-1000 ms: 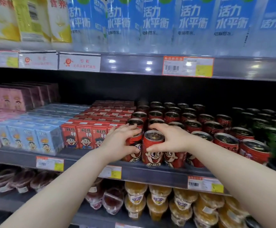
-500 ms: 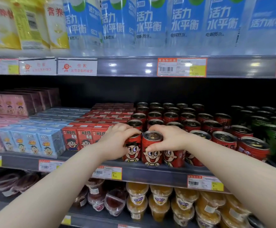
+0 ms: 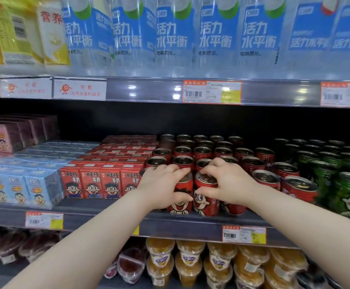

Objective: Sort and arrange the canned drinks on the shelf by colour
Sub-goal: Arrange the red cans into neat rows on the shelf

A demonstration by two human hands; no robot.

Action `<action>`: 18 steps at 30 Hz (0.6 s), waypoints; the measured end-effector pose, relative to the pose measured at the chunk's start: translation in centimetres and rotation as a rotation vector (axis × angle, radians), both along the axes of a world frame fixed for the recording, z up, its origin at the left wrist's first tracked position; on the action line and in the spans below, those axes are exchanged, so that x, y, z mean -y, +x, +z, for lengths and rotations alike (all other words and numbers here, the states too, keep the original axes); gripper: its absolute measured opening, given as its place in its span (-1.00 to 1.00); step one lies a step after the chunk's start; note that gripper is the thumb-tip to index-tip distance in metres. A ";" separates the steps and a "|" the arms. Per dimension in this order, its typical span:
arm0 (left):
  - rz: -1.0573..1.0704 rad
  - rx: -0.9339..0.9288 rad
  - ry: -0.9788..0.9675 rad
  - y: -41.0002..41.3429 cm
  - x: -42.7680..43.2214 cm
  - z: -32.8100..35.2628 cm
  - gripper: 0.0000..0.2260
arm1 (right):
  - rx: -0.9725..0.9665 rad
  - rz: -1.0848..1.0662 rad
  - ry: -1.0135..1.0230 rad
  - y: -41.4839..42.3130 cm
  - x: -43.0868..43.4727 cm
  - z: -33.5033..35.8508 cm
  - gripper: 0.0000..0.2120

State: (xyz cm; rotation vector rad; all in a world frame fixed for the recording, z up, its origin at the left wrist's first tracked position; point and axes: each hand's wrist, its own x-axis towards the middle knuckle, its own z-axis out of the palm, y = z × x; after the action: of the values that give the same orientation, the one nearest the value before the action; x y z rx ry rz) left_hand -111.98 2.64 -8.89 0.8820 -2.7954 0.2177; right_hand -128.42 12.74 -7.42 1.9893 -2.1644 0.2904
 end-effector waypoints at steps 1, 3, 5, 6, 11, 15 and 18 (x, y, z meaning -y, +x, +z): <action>0.002 -0.010 0.000 0.1 0.0 0.0 -0.30 | 0.039 0.023 0.029 -0.2 0.0 0.2 -0.39; 0.008 -0.026 0.003 0.1 -0.2 0.0 -0.30 | 0.068 0.065 0.113 -0.8 0.0 0.7 -0.40; 0.010 -0.037 0.005 0.0 -0.2 0.0 -0.30 | 0.098 0.105 0.185 -1.5 -0.1 1.2 -0.40; 0.010 -0.039 0.009 0.0 -0.2 0.0 -0.30 | 0.125 0.123 0.206 -1.8 -0.1 1.3 -0.41; 0.012 -0.046 0.030 0.0 -0.4 0.0 -0.29 | 0.246 0.175 0.221 -1.9 -0.3 1.3 -0.46; 0.032 -0.027 0.082 0.0 -0.6 0.5 -0.26 | 0.401 0.130 0.105 -2.4 -1.6 2.2 -0.50; 0.068 -0.012 0.158 -0.7 -1.2 1.7 -0.19 | 0.245 -0.027 0.130 -4.3 -2.7 2.9 -0.42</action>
State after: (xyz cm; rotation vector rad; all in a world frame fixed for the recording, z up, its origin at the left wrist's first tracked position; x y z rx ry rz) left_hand -112.69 3.83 -7.22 1.0114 -2.8040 0.0004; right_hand -132.71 15.47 -4.50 2.0885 -2.4133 0.4196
